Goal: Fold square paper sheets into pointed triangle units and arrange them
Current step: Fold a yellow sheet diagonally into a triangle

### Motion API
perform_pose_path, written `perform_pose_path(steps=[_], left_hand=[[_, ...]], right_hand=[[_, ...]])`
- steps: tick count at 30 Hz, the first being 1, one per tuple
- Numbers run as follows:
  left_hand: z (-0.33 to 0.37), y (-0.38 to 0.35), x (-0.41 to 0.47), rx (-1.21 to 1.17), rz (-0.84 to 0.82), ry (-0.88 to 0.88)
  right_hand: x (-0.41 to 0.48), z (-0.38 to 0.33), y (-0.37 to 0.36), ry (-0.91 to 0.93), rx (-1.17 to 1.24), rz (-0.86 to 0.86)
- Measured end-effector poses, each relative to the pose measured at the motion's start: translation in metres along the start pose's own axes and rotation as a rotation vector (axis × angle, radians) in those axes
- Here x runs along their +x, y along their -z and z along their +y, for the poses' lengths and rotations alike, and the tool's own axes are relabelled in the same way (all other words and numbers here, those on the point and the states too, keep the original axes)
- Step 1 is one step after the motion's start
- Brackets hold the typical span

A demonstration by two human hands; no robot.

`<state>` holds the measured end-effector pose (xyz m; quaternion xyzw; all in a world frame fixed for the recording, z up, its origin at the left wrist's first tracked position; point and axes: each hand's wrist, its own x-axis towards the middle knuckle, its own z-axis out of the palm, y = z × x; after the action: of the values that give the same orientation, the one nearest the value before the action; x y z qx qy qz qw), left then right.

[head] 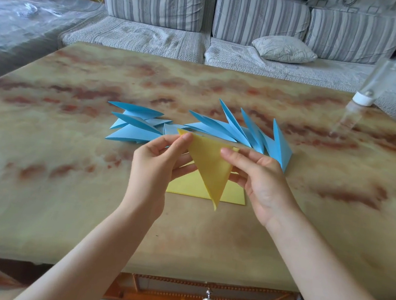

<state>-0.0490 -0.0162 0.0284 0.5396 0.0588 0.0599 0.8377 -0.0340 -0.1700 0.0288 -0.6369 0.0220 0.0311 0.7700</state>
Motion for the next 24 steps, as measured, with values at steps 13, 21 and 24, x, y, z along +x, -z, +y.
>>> perform_pose_path(steps=[13, 21, 24], left_hand=[[0.0039, 0.0061, 0.0056, 0.134, 0.063, -0.118], [0.0036, 0.0037, 0.003, 0.083, 0.064, -0.098], [0.0041, 0.0052, 0.0032, 0.077, 0.072, -0.104]], right_hand=[[-0.0004, -0.0048, 0.0055, 0.023, -0.039, 0.006], [0.0013, -0.0054, 0.0037, -0.01, 0.103, 0.073], [0.0013, -0.0053, 0.0046, -0.03, 0.12, 0.041]])
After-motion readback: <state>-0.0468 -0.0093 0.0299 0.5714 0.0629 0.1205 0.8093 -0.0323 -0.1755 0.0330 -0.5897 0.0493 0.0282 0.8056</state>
